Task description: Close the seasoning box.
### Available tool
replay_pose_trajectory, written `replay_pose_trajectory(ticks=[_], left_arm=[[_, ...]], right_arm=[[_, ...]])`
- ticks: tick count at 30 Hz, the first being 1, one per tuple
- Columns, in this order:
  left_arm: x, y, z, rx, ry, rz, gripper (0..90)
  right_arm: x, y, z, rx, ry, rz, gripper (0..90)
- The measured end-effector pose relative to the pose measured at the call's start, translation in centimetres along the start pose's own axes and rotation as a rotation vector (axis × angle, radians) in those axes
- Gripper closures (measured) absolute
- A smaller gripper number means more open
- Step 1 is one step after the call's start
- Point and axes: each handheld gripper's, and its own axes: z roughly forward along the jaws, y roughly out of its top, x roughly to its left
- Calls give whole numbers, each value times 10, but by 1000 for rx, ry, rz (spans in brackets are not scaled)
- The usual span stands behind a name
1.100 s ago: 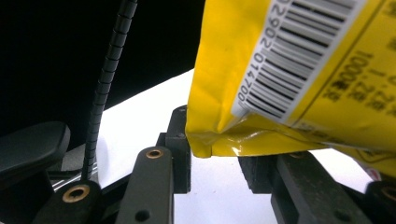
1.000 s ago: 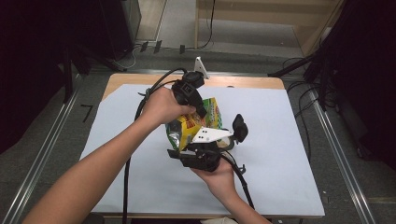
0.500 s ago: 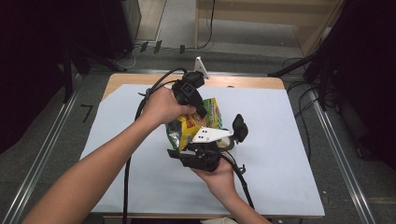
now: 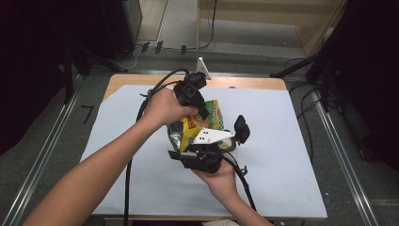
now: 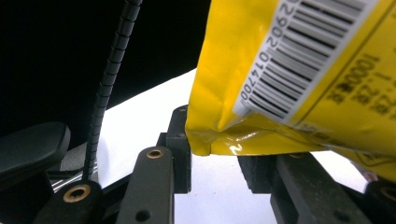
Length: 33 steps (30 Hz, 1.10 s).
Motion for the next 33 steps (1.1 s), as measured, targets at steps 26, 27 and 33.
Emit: replay_pose_trajectory(ticks=[26, 27, 33], left_arm=[[0, -4, -3, -8, 8, 9, 857], [0, -5, -3, -8, 10, 10, 858], [1, -7, -6, -10, 14, 9, 858]], right_arm=[[2, 0, 3, -3, 7, -5, 700], [3, 0, 3, -3, 8, -5, 700], [3, 0, 5, -3, 14, -8, 701]])
